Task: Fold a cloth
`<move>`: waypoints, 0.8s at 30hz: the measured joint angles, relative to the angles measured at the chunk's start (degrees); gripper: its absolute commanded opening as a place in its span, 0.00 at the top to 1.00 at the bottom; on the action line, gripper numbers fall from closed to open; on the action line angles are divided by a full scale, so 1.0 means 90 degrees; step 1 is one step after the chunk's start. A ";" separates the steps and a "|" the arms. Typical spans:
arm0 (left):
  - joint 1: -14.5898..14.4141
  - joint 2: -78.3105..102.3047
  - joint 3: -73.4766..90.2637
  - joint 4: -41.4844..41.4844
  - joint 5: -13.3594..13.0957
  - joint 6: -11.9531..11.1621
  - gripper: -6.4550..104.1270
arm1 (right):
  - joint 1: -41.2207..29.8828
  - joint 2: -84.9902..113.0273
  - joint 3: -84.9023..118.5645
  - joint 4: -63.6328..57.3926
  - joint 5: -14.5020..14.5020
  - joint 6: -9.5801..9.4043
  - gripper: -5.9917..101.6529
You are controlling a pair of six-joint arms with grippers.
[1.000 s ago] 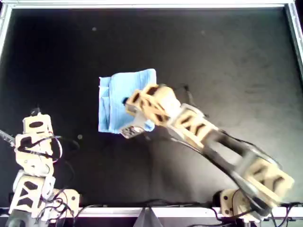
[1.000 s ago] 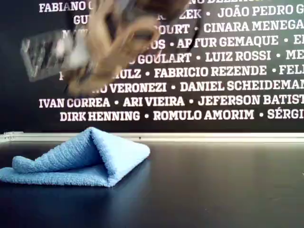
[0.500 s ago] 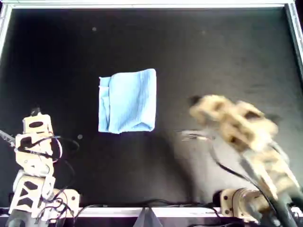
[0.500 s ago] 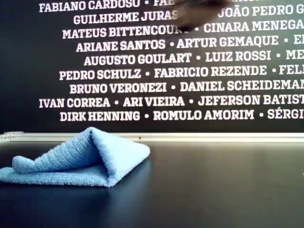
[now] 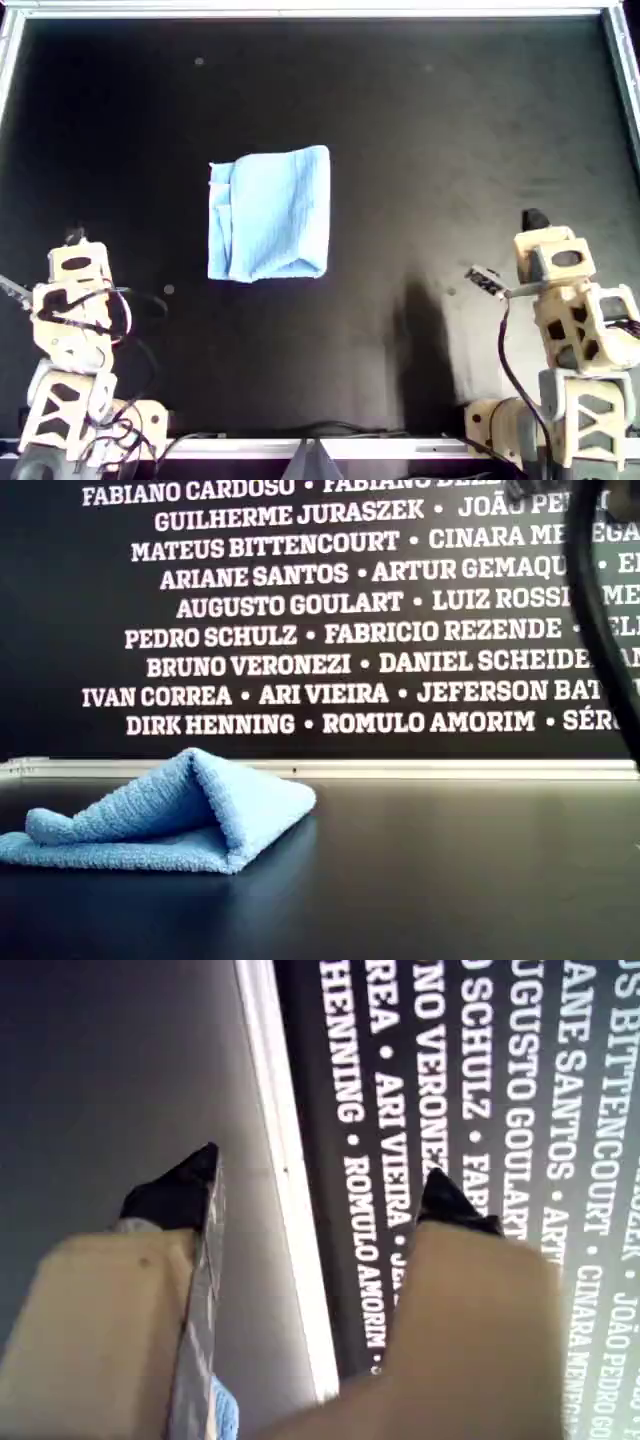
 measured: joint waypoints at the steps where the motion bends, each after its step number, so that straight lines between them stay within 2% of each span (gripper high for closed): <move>1: 0.0000 0.0000 0.0000 0.0000 0.0000 0.0000 0.31 | 0.0010 0.0000 0.0098 0.0000 0.0000 0.0000 0.93; 21: 0.0000 0.0000 0.0000 0.0000 0.0000 0.0000 0.31 | 0.0049 0.0000 0.1338 -0.0215 -0.0078 0.0000 0.92; 24: 0.0000 0.0000 0.0000 0.0000 0.0000 0.0000 0.31 | 0.0693 0.0000 0.1387 -0.0322 -0.0049 0.0000 0.92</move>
